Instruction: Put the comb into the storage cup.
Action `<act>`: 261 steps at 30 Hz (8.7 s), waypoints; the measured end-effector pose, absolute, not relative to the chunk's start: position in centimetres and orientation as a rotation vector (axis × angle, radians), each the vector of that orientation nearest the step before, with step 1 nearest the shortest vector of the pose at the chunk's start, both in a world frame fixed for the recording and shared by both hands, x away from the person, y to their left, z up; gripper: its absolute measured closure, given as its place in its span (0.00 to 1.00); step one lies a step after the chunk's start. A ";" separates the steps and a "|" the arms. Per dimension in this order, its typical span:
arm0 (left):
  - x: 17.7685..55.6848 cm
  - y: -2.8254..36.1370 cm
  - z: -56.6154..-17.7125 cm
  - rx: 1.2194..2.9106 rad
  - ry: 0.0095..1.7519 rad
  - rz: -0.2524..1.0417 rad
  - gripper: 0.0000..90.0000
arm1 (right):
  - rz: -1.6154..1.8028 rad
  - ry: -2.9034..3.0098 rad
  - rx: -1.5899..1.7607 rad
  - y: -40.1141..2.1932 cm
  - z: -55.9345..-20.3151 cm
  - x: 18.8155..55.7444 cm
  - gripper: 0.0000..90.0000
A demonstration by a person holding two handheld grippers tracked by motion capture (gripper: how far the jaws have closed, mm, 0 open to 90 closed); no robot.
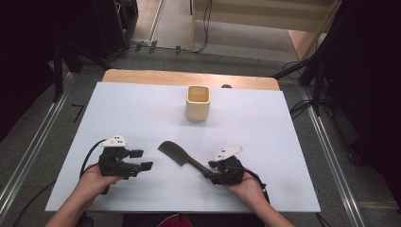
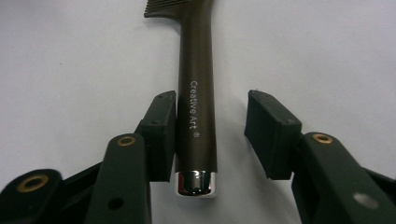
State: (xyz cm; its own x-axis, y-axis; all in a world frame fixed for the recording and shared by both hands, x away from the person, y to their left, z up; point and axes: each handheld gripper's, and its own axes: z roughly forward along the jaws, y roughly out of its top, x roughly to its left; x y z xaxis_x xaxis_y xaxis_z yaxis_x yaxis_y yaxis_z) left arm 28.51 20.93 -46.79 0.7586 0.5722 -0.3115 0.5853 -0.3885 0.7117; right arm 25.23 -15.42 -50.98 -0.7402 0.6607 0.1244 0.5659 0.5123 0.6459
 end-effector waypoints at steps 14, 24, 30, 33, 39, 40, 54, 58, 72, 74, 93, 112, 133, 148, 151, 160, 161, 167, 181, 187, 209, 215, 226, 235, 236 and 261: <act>28.5 20.9 -46.8 2.079 0.868 -0.020 0.34 | 1.009 2.589 1.051 -15.2 -51.0 25.0 0.73; 28.5 20.9 -46.8 2.076 0.865 -0.019 0.34 | 1.005 2.615 1.014 -15.1 -51.0 24.9 0.77; 28.5 21.0 -46.7 2.075 0.864 -0.024 0.34 | 1.020 2.627 1.013 -15.2 -50.9 25.1 0.78; 28.5 21.0 -46.7 2.074 0.864 -0.026 0.34 | 1.023 2.629 1.013 -15.2 -50.9 25.2 0.78; 28.5 21.0 -46.7 2.074 0.869 -0.024 0.34 | 1.059 2.658 1.064 -15.4 -50.8 25.5 0.78; 28.5 21.0 -46.7 2.071 0.870 -0.025 0.34 | 1.065 2.658 1.072 -15.4 -50.8 25.6 0.78; 28.5 21.0 -46.5 2.051 0.885 -0.047 0.34 | 1.141 2.626 1.150 -16.0 -49.6 26.2 0.78; 28.5 21.0 -46.5 2.039 0.894 -0.058 0.33 | 1.166 2.611 1.165 -16.0 -49.2 26.5 0.78; 28.8 20.9 -46.0 1.974 0.972 -0.125 0.30 | 1.218 2.558 1.211 -14.9 -47.7 27.4 0.78; 28.8 20.7 -45.9 1.969 0.989 -0.139 0.30 | 1.221 2.550 1.211 -14.5 -47.5 27.5 0.78; 29.3 19.3 -45.6 1.945 1.057 -0.136 0.32 | 1.266 2.499 1.232 -10.6 -46.5 29.2 0.78; 31.0 17.8 -44.7 1.903 1.115 -0.091 0.32 | 1.311 2.398 1.280 -8.5 -46.1 30.5 0.78; 33.5 16.2 -44.5 1.758 1.243 -0.018 0.31 | 1.395 2.254 1.354 -7.0 -47.0 31.1 0.78; 35.1 15.5 -44.6 1.734 1.280 -0.005 0.31 | 1.447 2.188 1.402 -6.6 -47.4 31.5 0.78; 35.4 15.5 -44.5 1.715 1.290 -0.017 0.31 | 1.454 2.178 1.408 -6.6 -47.4 31.5 0.78; 36.3 15.1 -44.3 1.705 1.341 -0.040 0.33 | 1.477 2.147 1.418 -6.5 -47.4 31.5 0.78; 36.4 15.0 -44.3 1.703 1.344 -0.042 0.33 | 1.476 2.146 1.417 -6.5 -47.4 31.5 0.78; 36.5 14.7 -44.6 1.688 1.354 -0.033 0.33 | 1.489 2.127 1.425 -6.3 -47.4 31.4 0.78; 36.8 13.8 -45.1 1.612 1.382 -0.036 0.40 | 1.534 2.076 1.452 -5.5 -47.5 31.2 0.78; 36.8 13.7 -45.2 1.589 1.397 -0.061 0.45 | 1.552 2.059 1.450 -5.2 -47.5 31.1 0.78; 36.9 14.1 -45.9 1.507 1.446 -0.122 0.64 | 1.563 2.026 1.451 -4.7 -47.6 30.9 0.78; 36.9 14.2 -46.0 1.483 1.452 -0.148 0.69 | 1.564 2.021 1.443 -4.7 -47.6 30.9 0.78; 37.0 14.5 -46.1 1.464 1.442 -0.173 0.73 | 1.553 2.033 1.414 -4.5 -47.9 31.0 0.78; 36.9 14.7 -46.1 1.422 1.440 -0.221 0.76 | 1.553 2.043 1.392 -4.6 -47.9 31.0 0.78; 36.9 14.8 -46.2 1.410 1.445 -0.234 0.77 | 1.554 2.044 1.394 -4.6 -47.9 31.0 0.78; 36.9 15.0 -45.8 1.401 1.427 -0.245 0.81 | 1.538 2.167 1.377 -4.7 -47.7 31.3 0.49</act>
State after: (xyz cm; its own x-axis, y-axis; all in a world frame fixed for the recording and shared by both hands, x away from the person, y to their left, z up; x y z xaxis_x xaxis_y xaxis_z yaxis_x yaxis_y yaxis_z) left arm 36.88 14.98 -45.77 0.2617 0.5943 -0.7605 0.8141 0.2874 0.5047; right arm 31.26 -4.73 -47.66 -0.5678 0.7388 0.3631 0.5865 0.0535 0.8082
